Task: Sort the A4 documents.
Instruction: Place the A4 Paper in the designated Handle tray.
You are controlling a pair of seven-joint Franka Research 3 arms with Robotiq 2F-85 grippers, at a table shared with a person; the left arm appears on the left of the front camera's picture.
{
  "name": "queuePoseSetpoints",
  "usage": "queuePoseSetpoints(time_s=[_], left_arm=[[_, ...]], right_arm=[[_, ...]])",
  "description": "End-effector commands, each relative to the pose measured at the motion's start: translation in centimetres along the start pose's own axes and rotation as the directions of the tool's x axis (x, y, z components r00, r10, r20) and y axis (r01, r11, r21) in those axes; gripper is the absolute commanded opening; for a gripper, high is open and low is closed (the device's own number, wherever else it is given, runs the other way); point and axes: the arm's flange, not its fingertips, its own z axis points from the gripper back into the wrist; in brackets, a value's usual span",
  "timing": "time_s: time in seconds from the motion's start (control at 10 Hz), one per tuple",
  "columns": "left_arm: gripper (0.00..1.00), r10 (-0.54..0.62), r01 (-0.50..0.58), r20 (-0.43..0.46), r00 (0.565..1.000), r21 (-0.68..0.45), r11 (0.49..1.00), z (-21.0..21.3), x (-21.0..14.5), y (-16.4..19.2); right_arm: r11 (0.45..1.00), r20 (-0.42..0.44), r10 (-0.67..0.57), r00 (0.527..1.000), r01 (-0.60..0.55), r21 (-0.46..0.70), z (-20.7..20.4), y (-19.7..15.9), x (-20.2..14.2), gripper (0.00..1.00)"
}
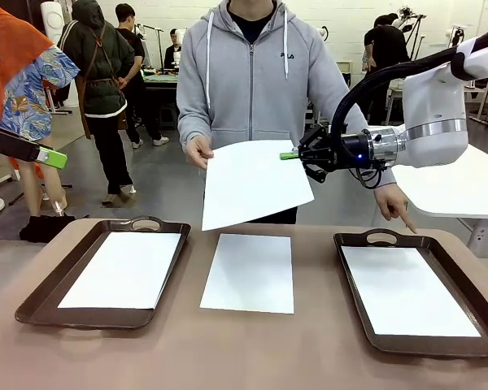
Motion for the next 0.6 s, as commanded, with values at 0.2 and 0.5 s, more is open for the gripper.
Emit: queuePoseSetpoints(time_s=[0.2,0.5], left_arm=[[1.0,-0.004,0.004,0.003,1.0,-0.006,1.0,0.0,0.0,0.0],[1.0,-0.004,0.004,0.003,1.0,-0.006,1.0,0.0,0.0,0.0]], right_arm=[[1.0,0.01,-0.002,1.0,0.002,-0.003,-0.1,-0.1,0.1,0.0],[1.0,-0.036,0.002,0.999,-0.002,0.012,1.7,2.4,-3.4,0.01]])
